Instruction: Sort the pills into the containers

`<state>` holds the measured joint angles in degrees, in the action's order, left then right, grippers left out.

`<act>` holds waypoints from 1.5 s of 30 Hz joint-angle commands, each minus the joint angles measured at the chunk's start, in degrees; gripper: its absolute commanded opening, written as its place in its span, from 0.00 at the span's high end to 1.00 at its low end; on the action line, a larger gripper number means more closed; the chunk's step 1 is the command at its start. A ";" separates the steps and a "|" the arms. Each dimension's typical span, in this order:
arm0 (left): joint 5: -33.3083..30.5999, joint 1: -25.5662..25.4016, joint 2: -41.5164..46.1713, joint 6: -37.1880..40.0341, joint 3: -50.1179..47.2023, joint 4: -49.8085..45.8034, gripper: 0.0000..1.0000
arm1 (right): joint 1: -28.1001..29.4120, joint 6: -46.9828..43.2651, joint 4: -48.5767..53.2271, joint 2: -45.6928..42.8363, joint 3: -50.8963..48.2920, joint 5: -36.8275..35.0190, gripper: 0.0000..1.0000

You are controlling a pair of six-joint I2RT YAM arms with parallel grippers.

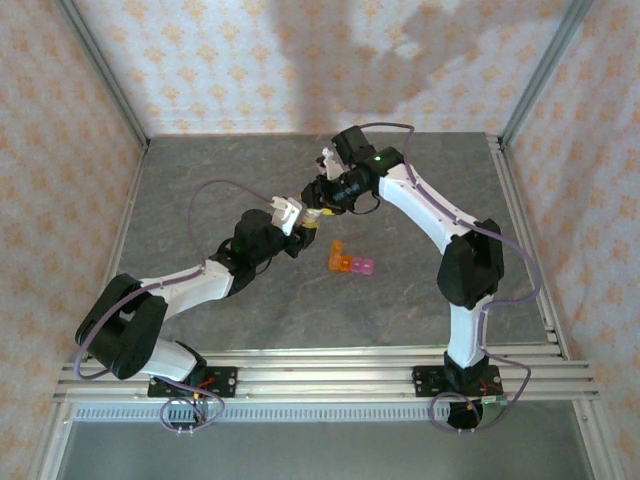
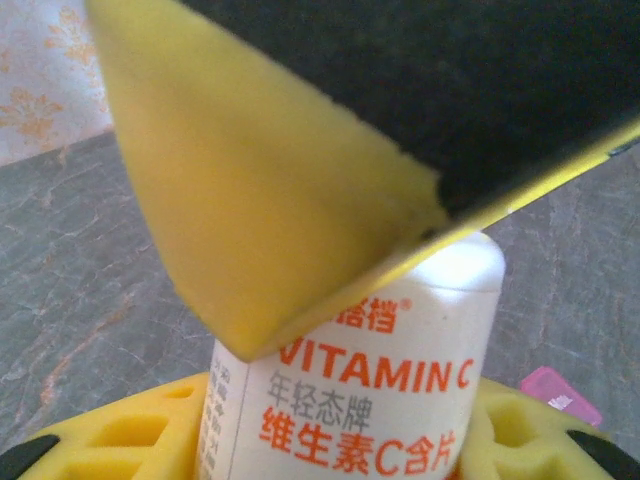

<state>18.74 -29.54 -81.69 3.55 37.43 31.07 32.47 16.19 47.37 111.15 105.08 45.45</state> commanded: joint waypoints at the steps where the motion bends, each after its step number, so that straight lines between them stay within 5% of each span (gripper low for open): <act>1: 1.41 0.50 0.89 -2.03 1.69 1.21 0.74 | 0.31 0.72 -1.37 -1.85 -0.65 1.22 0.68; 10: 1.69 0.95 3.13 -3.78 0.55 1.09 1.00 | 0.31 2.13 -2.25 -1.93 -0.25 0.25 0.66; 23: 4.55 1.78 4.03 -4.03 2.30 -3.98 1.00 | 0.32 5.44 -3.78 -1.51 1.75 -2.47 0.58; 34: 3.87 2.10 3.77 -4.76 1.94 -4.15 1.00 | -1.18 10.24 -6.71 -2.90 2.39 -6.11 0.28; 45: 3.51 2.13 2.74 -4.33 4.72 -8.87 1.00 | -8.03 16.29 -21.01 -17.01 -18.41 -9.96 0.22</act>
<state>22.11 -27.97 -79.31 -0.21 38.96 24.49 24.64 30.87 31.90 98.35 90.21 38.28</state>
